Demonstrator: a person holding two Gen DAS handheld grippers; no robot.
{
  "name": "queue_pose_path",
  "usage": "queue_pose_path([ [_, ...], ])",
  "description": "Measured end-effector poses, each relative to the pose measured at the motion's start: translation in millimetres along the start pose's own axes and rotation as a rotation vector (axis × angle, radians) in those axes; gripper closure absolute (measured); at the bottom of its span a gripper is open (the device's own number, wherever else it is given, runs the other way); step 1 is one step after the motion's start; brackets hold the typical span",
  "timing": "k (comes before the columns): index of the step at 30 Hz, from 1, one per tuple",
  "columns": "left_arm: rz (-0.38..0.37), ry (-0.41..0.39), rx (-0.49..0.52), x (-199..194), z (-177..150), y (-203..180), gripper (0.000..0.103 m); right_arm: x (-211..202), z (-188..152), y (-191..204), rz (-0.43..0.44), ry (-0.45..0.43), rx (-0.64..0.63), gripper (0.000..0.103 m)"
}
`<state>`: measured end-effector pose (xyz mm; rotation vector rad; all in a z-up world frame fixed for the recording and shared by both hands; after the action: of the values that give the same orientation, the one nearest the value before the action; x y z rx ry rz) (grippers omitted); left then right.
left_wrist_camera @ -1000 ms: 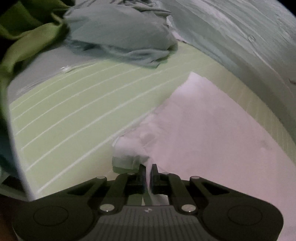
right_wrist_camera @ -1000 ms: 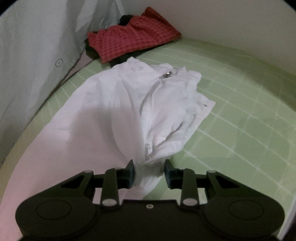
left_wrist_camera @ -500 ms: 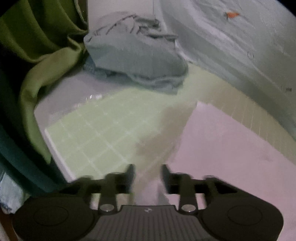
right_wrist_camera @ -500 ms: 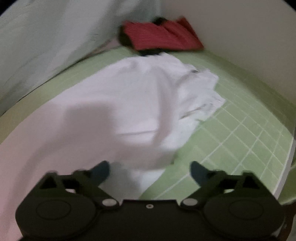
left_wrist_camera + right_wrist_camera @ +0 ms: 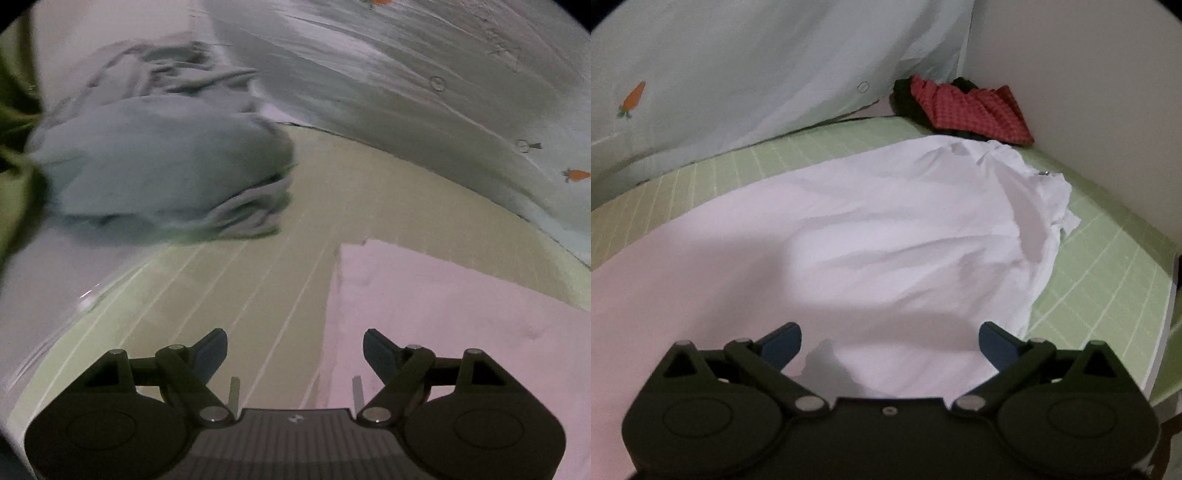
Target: Fold clothes
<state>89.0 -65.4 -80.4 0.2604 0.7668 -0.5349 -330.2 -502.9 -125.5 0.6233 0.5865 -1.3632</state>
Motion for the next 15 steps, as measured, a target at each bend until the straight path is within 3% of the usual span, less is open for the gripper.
queue_pose_path([
  [4, -0.088, 0.0, 0.042, 37, 28, -8, 0.022, -9, -13, 15, -0.027, 0.013, -0.009, 0.0],
  [9, -0.139, 0.022, 0.085, 77, 54, -18, 0.026, -13, -21, 28, -0.061, 0.039, -0.046, 0.0],
  [11, -0.166, 0.043, 0.106, 85, 57, -24, 0.039, -14, -22, 31, -0.076, 0.046, -0.05, 0.0],
  [12, -0.174, 0.051, 0.119, 89, 58, -27, 0.053, -14, -24, 33, -0.08, 0.049, -0.052, 0.0],
  [13, -0.171, 0.061, 0.136, 90, 59, -30, 0.074, -15, -25, 34, -0.083, 0.053, -0.055, 0.0],
  [14, -0.155, 0.064, 0.157, 90, 59, -33, 0.085, -15, -27, 37, -0.084, 0.058, -0.061, 0.0],
  [15, -0.143, 0.064, 0.178, 89, 60, -35, 0.087, -15, -29, 38, -0.085, 0.063, -0.068, 0.0],
])
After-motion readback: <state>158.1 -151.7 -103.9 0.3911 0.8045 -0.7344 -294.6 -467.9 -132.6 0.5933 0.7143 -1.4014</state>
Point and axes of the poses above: each gripper's, at about its wrist camera, not at the fingertips, and x roughly the way its jaws point, y to its left, z to its top, the point moved 4 cm from there along x, roughly the way its jaws point, and after that the axes turned 12 degrees about x, right-handed, at the moved point
